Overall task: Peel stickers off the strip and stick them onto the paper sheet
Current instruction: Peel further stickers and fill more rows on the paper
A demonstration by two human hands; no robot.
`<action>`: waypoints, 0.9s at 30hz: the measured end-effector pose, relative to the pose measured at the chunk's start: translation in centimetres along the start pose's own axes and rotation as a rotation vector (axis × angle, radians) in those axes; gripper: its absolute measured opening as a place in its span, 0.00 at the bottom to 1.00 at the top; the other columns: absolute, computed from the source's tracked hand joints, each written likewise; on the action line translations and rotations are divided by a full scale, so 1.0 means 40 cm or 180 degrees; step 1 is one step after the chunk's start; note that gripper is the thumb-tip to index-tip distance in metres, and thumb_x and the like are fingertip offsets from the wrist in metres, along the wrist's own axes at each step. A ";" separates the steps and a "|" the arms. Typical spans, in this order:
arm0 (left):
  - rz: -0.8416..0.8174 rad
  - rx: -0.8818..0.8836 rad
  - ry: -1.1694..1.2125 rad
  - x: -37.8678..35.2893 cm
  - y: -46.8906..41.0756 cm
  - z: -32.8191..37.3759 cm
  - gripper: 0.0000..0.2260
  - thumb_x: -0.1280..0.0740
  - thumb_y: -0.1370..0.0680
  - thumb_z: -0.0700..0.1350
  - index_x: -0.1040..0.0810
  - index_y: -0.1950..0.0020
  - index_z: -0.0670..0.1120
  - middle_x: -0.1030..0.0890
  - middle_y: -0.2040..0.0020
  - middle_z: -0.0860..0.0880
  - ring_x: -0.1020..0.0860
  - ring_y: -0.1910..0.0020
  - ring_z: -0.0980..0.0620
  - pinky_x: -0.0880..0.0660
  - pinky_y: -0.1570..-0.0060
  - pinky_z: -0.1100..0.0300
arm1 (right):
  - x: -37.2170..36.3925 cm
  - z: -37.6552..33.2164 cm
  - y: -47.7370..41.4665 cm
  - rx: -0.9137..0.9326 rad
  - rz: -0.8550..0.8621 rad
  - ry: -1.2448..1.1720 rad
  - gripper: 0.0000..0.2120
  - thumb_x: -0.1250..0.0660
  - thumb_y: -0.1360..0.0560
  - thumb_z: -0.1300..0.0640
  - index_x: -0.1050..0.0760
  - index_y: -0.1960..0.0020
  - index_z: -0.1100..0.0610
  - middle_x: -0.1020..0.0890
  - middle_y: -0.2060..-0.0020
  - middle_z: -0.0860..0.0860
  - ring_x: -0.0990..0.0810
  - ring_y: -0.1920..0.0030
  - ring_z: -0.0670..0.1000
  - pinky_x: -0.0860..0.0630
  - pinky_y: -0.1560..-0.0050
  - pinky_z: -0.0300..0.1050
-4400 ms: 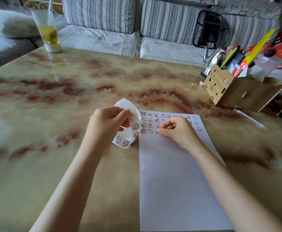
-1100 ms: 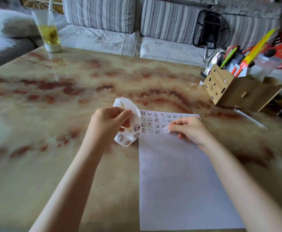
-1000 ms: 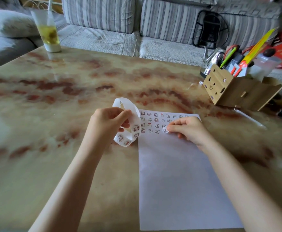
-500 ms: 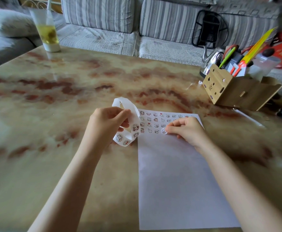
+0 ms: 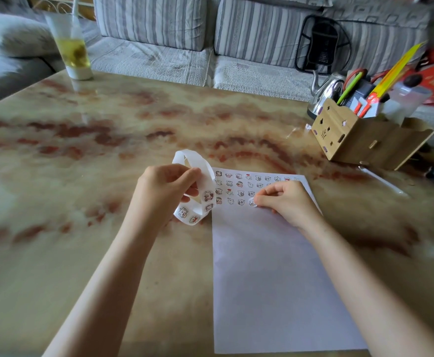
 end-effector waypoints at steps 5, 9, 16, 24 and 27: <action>-0.0006 -0.0025 0.0029 0.000 0.000 0.000 0.09 0.32 0.24 0.44 0.17 0.63 0.50 0.17 0.68 0.50 0.20 0.67 0.57 0.23 0.63 0.64 | -0.005 0.003 -0.008 0.0069 0.0050 0.0079 0.03 0.26 0.32 0.62 0.19 0.63 0.56 0.16 0.64 0.52 0.24 0.65 0.45 0.31 0.63 0.39; -0.0006 -0.0039 0.0043 -0.001 0.000 0.001 0.09 0.32 0.24 0.44 0.17 0.63 0.50 0.17 0.68 0.51 0.20 0.68 0.58 0.24 0.65 0.66 | -0.003 0.006 -0.009 0.0186 0.0144 0.0184 0.05 0.26 0.32 0.62 0.20 0.64 0.55 0.16 0.62 0.56 0.24 0.64 0.47 0.29 0.60 0.42; -0.0025 -0.0041 0.0023 -0.002 0.003 0.004 0.08 0.33 0.24 0.44 0.17 0.62 0.49 0.17 0.68 0.50 0.20 0.68 0.59 0.24 0.65 0.67 | 0.001 0.017 -0.012 0.0273 0.0114 0.0135 0.07 0.25 0.31 0.59 0.23 0.55 0.56 0.21 0.66 0.56 0.28 0.66 0.47 0.32 0.64 0.37; -0.0032 -0.0029 0.0022 -0.001 0.006 0.006 0.08 0.33 0.24 0.44 0.17 0.62 0.49 0.16 0.66 0.49 0.19 0.66 0.57 0.23 0.63 0.65 | 0.006 0.020 -0.017 0.0366 0.0186 0.0140 0.05 0.29 0.28 0.58 0.25 0.55 0.56 0.23 0.70 0.47 0.27 0.68 0.45 0.33 0.64 0.38; -0.0030 -0.0044 0.0023 0.000 0.007 0.008 0.08 0.33 0.24 0.44 0.17 0.62 0.49 0.16 0.66 0.49 0.19 0.67 0.58 0.23 0.63 0.66 | 0.002 0.017 -0.017 0.0376 0.0179 0.0218 0.09 0.26 0.30 0.54 0.25 0.55 0.55 0.22 0.69 0.49 0.26 0.67 0.45 0.33 0.63 0.40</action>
Point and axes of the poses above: each hand's wrist, its own y-axis away from the middle knuckle, its own x-axis out of the back of the hand, z = x × y, the point moved 8 cm from there along -y, towards the middle knuckle
